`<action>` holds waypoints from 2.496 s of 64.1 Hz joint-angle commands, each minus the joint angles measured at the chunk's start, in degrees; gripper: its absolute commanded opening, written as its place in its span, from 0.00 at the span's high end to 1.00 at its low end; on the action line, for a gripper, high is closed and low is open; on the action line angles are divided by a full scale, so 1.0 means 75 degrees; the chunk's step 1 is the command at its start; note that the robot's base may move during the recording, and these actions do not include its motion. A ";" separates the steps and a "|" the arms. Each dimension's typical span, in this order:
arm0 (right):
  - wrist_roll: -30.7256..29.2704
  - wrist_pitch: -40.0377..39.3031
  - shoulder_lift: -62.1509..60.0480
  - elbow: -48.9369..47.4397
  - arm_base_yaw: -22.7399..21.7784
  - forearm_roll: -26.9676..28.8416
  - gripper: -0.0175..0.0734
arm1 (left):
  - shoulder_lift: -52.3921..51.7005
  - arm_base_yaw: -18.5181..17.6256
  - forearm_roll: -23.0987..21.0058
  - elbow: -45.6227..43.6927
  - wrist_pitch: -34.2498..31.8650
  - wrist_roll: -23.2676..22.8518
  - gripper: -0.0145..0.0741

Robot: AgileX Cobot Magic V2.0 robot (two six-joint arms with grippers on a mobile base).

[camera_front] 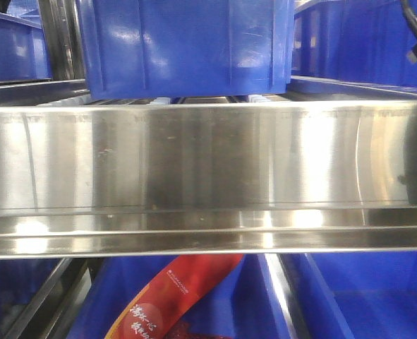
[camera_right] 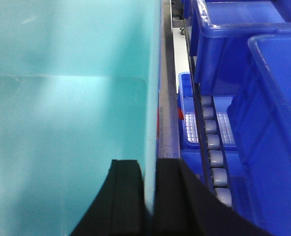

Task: Fetch blue bin and place on conveyor start
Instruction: 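Lift and pull the turquoise bin off the shelf with both grippers, then hold the bin with both grippers while the base drives to the conveyor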

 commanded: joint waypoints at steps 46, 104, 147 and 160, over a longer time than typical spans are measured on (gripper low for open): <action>-0.0114 -0.0232 -0.0107 -0.0088 0.0002 -0.0228 0.98 | -0.0120 -0.0033 0.0290 -0.0092 -0.0272 -0.0005 0.96; -0.0114 -0.0232 -0.0107 -0.0088 0.0002 -0.0228 0.98 | -0.0120 -0.0033 0.0290 -0.0092 -0.0272 -0.0005 0.96; -0.0114 -0.0232 -0.0107 -0.0088 0.0002 -0.0182 0.98 | -0.0120 -0.0033 0.0290 -0.0092 -0.0272 -0.0005 0.96; -0.0114 -0.0303 -0.0107 -0.0088 0.0002 -0.0179 0.98 | -0.0120 -0.0033 0.0290 -0.0092 -0.0272 -0.0005 0.96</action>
